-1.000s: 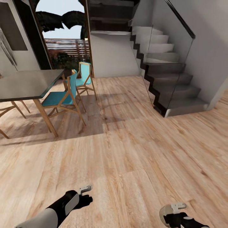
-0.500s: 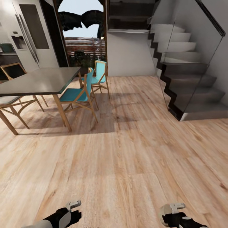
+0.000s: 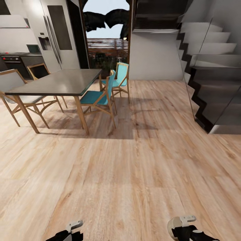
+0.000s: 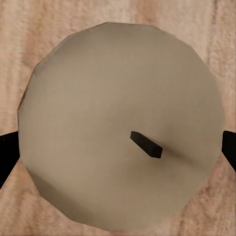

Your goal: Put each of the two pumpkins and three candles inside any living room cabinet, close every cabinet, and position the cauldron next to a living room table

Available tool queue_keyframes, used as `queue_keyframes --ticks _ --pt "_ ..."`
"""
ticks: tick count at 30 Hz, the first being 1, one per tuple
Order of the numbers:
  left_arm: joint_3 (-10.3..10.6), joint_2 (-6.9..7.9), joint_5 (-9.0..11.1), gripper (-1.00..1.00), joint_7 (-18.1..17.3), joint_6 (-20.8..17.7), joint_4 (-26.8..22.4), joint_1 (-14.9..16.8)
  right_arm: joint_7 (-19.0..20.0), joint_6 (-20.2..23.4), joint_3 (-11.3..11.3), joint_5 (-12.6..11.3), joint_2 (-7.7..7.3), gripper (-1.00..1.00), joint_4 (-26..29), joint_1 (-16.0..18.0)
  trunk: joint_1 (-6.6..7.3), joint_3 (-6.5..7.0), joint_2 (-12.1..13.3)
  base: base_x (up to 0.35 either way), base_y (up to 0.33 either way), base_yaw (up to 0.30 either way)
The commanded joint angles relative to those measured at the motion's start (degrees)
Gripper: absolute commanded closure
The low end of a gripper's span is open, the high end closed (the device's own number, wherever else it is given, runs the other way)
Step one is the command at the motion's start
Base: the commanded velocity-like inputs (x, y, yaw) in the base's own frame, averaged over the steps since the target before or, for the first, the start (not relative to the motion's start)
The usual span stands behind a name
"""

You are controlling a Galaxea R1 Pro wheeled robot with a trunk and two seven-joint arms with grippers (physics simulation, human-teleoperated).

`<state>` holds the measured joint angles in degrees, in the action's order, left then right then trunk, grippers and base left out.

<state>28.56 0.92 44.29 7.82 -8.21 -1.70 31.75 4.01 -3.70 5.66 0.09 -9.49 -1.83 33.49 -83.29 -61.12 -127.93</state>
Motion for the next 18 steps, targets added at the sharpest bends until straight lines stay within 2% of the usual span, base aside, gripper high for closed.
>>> queue_keyframes --ticks 1,5,8,15,18 --pt "0.01 -0.02 0.0 -1.0 0.0 0.0 0.24 -0.06 -0.05 0.0 -0.03 0.0 0.0 1.0 0.01 0.0 0.0 -0.03 0.0 0.0 0.0 0.277" --pt "-0.03 0.08 0.05 -1.0 0.16 -0.15 0.86 -0.2 -0.05 -0.01 -0.03 0.0 -0.02 1.0 0.01 0.0 0.0 -0.17 0.0 0.0 0.0 0.277" --pt "-0.07 0.43 0.02 -1.0 0.3 -0.21 3.93 -0.66 -0.05 -0.03 -0.03 0.0 -0.05 1.0 0.0 0.0 0.0 -0.27 0.0 0.0 0.0 0.277" --pt "-0.07 0.57 0.01 -1.0 0.35 -0.15 4.92 -5.14 -0.05 -0.08 -0.03 0.0 -0.09 1.0 0.0 0.0 0.0 -0.51 0.0 0.0 0.0 0.277" --pt "-0.08 0.57 0.0 -1.0 0.35 -0.14 4.94 -5.84 -0.05 -0.01 -0.03 0.0 -0.09 1.0 0.03 0.0 0.0 -0.61 0.0 0.0 0.0 0.277"
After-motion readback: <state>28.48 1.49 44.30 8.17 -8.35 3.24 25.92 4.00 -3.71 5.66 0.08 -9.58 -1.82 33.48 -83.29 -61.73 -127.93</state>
